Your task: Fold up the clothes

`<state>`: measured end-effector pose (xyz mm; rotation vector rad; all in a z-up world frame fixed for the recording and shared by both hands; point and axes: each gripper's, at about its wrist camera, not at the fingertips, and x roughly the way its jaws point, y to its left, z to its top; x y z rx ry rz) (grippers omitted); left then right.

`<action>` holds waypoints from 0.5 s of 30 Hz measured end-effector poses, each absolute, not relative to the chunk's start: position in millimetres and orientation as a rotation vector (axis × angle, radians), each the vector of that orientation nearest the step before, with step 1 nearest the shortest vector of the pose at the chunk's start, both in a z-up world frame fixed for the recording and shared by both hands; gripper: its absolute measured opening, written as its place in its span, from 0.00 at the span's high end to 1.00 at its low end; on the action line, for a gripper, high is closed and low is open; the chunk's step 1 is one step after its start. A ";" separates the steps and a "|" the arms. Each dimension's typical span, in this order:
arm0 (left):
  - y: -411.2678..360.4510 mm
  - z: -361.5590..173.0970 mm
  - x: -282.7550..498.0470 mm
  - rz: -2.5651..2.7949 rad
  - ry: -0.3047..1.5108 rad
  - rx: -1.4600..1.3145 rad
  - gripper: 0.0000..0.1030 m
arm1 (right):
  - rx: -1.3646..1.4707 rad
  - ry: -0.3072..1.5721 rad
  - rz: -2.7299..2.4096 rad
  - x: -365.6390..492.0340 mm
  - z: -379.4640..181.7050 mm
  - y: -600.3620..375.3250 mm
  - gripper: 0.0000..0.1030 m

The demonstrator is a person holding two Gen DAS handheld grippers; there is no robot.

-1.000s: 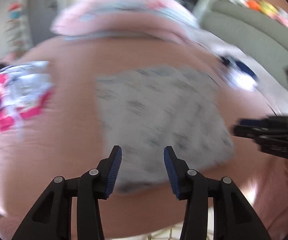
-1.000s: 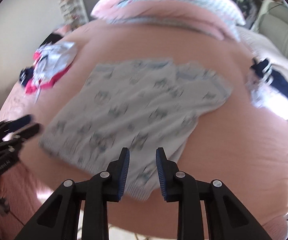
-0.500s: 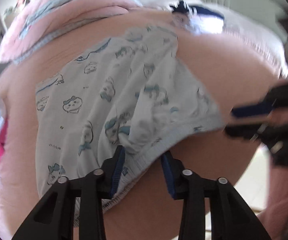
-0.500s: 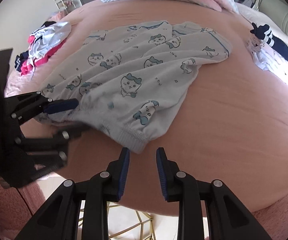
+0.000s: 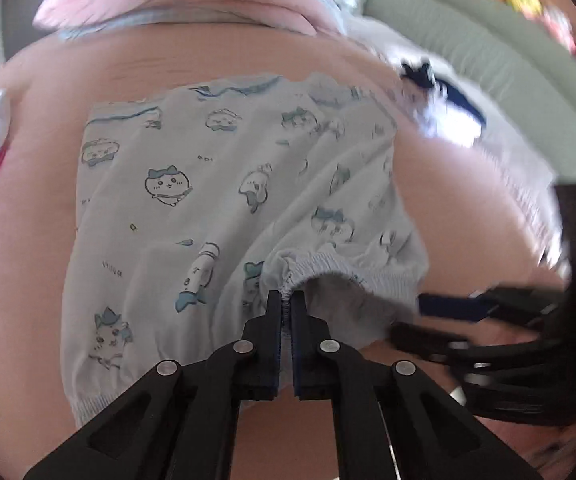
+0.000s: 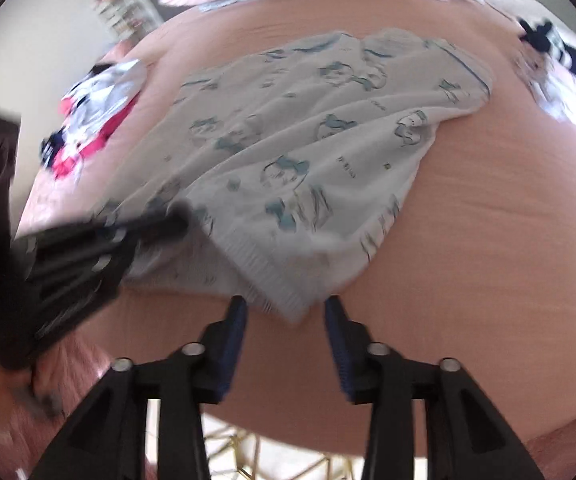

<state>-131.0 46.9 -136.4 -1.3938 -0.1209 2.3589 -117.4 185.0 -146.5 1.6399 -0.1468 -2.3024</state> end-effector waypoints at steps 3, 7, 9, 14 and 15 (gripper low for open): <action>37.4 -114.6 -116.9 2.437 -0.202 -1.297 0.97 | 1.614 -0.201 -2.338 -122.2 -147.0 184.2 0.60; 25.3 -94.1 -106.8 2.513 -0.186 -1.212 0.97 | 1.500 0.038 -2.599 -120.0 -134.8 181.5 0.76; 31.4 -97.1 -100.6 2.513 -0.089 -1.218 0.97 | 1.427 0.050 -2.656 -113.0 -119.8 184.7 0.79; 51.2 -121.9 -92.0 2.451 0.048 -1.301 0.95 | 1.290 0.081 -2.753 -97.2 -84.9 186.9 0.87; 55.7 -127.6 -91.3 2.450 0.046 -1.316 0.94 | 1.271 0.077 -2.764 -95.5 -79.5 187.8 0.87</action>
